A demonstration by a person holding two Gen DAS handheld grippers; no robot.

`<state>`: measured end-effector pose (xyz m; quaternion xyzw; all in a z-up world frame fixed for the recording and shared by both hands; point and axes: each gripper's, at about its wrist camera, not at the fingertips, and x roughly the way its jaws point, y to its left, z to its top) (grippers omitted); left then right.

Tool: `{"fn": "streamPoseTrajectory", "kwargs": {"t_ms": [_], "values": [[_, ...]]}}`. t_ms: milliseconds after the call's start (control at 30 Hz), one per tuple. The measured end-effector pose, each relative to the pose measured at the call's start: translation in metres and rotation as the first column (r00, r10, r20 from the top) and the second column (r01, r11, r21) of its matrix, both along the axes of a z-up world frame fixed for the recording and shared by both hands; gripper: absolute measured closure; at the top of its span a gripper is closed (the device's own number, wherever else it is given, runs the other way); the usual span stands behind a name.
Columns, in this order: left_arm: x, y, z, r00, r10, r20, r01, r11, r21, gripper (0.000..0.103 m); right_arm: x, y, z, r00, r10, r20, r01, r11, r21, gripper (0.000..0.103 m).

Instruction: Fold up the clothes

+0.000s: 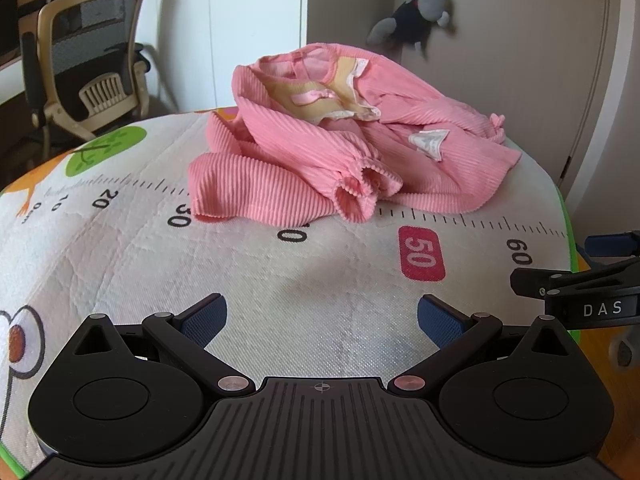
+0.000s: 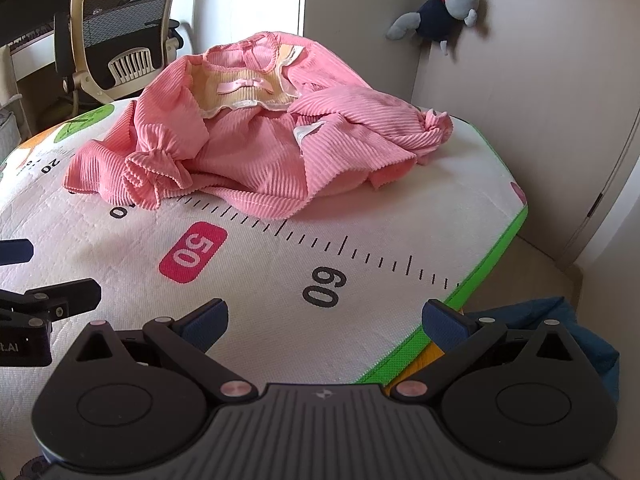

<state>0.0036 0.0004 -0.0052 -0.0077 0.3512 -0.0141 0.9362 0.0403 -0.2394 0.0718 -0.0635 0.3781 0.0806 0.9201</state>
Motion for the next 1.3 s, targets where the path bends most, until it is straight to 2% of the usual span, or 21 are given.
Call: {"fn": "streamPoseTrajectory", "kwargs": {"t_ms": [767, 833, 900, 1033, 1167, 1300], "values": [[0.002, -0.001, -0.003, 1.0, 0.0, -0.01, 0.0, 1.0, 0.0, 0.0, 0.003, 0.0, -0.003, 1.0, 0.013, -0.007, -0.012, 1.0, 0.011, 0.0], [0.002, 0.0, -0.003, 1.0, 0.001, -0.007, -0.001, 1.0, -0.008, 0.0, 0.003, -0.002, -0.003, 0.999, 0.041, 0.005, -0.041, 0.998, 0.055, 0.0], [0.002, 0.004, -0.003, 1.0, -0.001, -0.002, 0.001, 0.999, -0.034, 0.0, 0.006, -0.008, -0.004, 0.997, 0.082, 0.01, -0.082, 0.986, 0.148, 0.0], [0.005, 0.02, 0.001, 1.0, -0.018, 0.002, 0.018, 0.99, -0.14, 0.0, 0.018, -0.015, -0.015, 0.989, 0.148, -0.022, -0.134, 0.94, 0.315, 0.0], [0.023, 0.036, 0.022, 0.999, -0.034, 0.011, 0.036, 0.976, -0.216, 0.0, 0.019, -0.017, -0.019, 0.991, 0.135, -0.004, -0.124, 0.923, 0.364, 0.0], [0.073, 0.039, 0.047, 0.995, -0.09, -0.033, 0.082, 0.976, -0.201, 0.0, 0.019, -0.014, -0.018, 0.986, 0.165, -0.014, -0.151, 0.929, 0.339, 0.0]]}}
